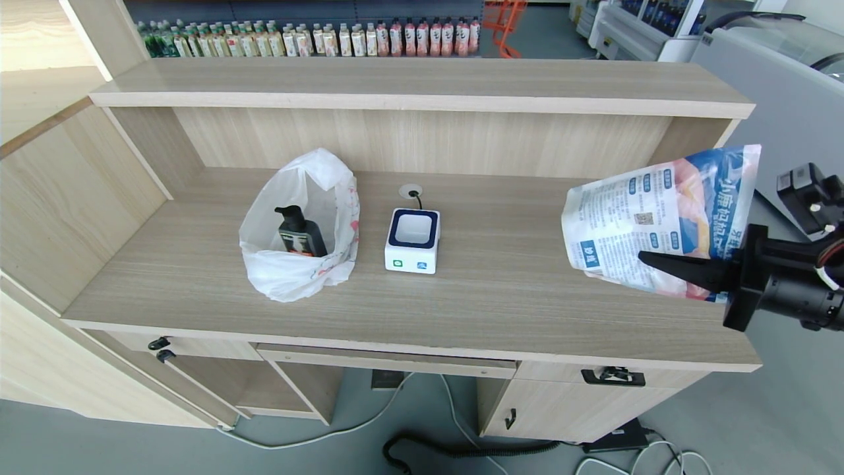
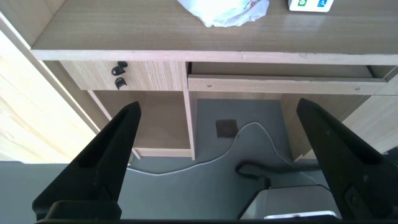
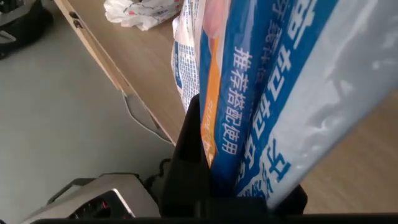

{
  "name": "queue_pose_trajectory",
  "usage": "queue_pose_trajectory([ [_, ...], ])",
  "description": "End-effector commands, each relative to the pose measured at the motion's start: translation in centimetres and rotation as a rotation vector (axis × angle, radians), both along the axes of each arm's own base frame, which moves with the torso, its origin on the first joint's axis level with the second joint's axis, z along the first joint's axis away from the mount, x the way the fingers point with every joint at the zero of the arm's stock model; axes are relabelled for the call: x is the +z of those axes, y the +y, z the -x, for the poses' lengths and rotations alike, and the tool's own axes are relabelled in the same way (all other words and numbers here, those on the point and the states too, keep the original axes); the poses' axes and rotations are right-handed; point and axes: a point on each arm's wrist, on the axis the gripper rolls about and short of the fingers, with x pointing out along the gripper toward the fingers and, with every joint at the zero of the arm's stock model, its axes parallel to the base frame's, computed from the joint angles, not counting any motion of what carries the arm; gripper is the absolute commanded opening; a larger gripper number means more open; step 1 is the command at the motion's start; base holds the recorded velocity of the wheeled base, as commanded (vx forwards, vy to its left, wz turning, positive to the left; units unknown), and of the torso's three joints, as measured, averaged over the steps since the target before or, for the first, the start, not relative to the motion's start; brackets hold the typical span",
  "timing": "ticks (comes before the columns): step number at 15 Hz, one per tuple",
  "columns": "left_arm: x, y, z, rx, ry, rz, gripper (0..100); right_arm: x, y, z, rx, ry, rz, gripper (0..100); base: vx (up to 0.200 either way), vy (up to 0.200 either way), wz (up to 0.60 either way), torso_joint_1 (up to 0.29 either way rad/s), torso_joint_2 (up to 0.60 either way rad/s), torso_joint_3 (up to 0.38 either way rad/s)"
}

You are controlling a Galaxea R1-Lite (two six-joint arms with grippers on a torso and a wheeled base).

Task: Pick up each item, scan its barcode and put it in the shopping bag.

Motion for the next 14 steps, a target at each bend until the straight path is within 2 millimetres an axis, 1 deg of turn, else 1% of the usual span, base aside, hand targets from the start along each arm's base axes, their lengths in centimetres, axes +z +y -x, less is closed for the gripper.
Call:
queue_pose_trajectory([
  [1, 0.0, 0.0, -0.01, 0.0, 0.002, 0.0, 100, -1.06, -0.59, 0.82, -0.026, 0.034, -0.001, 0, 0.0, 0.0, 0.0, 0.0, 0.0, 0.0],
  [3, 0.0, 0.0, -0.01, 0.0, 0.002, 0.0, 100, -1.21, -0.9, 1.29, -0.04, 0.039, -0.003, 0, 0.0, 0.0, 0.0, 0.0, 0.0, 0.0],
  [7, 0.0, 0.0, 0.0, 0.0, 0.0, -0.003, 100, -1.15, -0.99, 1.36, -0.042, 0.038, -0.006, 0, 0.0, 0.0, 0.0, 0.0, 0.0, 0.0],
  [14, 0.0, 0.0, 0.0, 0.0, 0.0, -0.002, 100, -0.93, -0.95, 1.41, -0.039, 0.039, -0.016, 0, 0.2, 0.0, 0.0, 0.001, 0.0, 0.004],
])
